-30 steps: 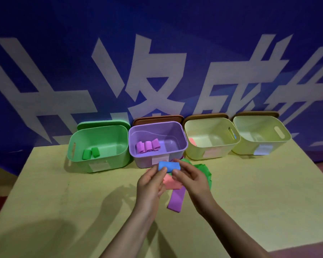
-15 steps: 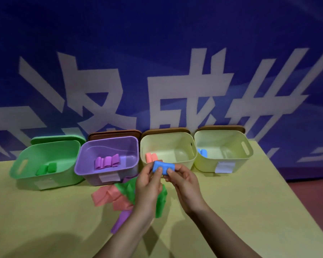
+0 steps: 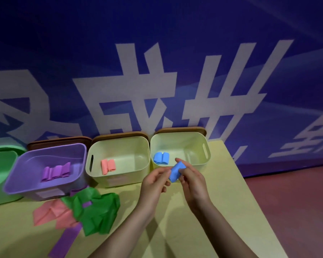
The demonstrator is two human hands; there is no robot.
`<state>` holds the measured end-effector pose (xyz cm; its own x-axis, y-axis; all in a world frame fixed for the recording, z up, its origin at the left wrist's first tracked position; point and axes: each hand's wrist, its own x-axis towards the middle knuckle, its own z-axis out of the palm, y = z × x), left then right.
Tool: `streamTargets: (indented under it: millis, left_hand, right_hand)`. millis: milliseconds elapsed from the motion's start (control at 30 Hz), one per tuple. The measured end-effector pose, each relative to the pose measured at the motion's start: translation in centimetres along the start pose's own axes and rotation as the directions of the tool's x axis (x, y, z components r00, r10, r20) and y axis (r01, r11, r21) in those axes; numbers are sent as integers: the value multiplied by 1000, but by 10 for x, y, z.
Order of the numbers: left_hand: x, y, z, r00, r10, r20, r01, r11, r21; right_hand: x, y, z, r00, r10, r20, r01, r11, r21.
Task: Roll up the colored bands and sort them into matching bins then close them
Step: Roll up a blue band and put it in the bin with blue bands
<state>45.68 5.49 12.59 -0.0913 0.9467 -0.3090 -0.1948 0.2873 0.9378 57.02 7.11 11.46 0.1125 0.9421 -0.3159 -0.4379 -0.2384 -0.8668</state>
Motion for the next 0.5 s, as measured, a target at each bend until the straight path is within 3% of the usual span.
streamTargets:
  millis: [300,500]
  left_hand:
    - [59,-14,33,980,-111,-167,114,993,9]
    - [112,-8,21,978,-195,-79,207,953,220]
  right_hand:
    - [67,4,-12,994,112,2,-108,962,-249]
    - [120,-1,-14,984,176,-22,-170,905,-389]
